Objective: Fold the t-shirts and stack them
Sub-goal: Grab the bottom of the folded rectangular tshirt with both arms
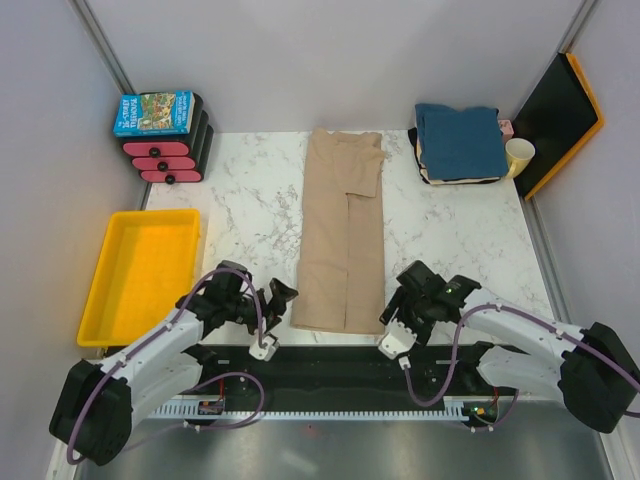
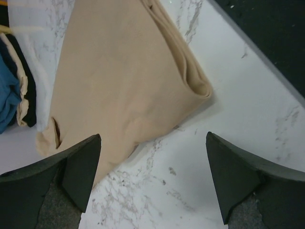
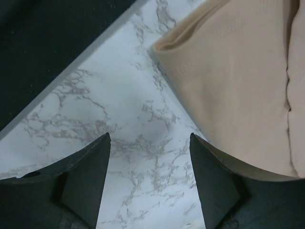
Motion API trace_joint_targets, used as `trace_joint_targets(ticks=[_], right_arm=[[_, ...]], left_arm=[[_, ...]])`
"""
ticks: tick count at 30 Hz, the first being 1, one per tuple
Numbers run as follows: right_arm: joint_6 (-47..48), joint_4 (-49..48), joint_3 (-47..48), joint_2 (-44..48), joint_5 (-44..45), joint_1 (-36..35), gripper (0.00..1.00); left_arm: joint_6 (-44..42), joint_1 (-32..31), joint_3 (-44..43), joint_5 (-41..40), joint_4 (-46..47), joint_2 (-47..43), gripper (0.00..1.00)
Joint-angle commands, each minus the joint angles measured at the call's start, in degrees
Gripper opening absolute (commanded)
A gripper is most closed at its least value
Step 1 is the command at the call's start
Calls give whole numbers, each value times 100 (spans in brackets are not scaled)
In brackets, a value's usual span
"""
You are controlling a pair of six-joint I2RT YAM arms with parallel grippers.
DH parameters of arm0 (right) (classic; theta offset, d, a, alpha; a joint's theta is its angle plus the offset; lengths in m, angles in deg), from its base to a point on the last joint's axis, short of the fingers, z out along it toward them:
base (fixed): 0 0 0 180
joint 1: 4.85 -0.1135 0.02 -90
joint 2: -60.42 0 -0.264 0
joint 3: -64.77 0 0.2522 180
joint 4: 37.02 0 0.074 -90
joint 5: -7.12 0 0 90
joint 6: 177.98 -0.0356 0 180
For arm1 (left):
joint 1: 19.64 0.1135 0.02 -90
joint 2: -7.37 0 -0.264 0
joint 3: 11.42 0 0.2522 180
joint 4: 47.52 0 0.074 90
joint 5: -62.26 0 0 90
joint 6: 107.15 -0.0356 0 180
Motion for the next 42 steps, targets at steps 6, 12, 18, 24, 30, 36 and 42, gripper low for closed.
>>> trace_joint_targets(ticks=[6, 12, 18, 24, 30, 36, 42], right_arm=[[178, -1755, -919, 252, -488, -545, 71], [-244, -2617, -1201, -47, -373, -775, 66], [-341, -2793, -1254, -118, -549, -897, 65], [-561, -2758, -1131, -162, -505, -986, 65], [-579, -2416, -1079, 14, -487, -986, 66], [-535, -2108, -1078, 181, -575, -977, 66], [-517, -2301, -1157, -47, -646, -986, 65]], left_arm=[[-3093, -69, 365, 1239, 22, 805, 98], [-3489, -79, 260, 1002, 13, 1472, 97], [-3586, -79, 180, 870, 285, 1807, 96], [-3429, -87, 909, 378, 2704, 2273, 91], [-3638, -70, 1095, 158, 3161, 2283, 86], [-3876, -61, 602, 264, 1604, 1746, 86], [-3999, 27, 470, 246, 1937, 2246, 85]])
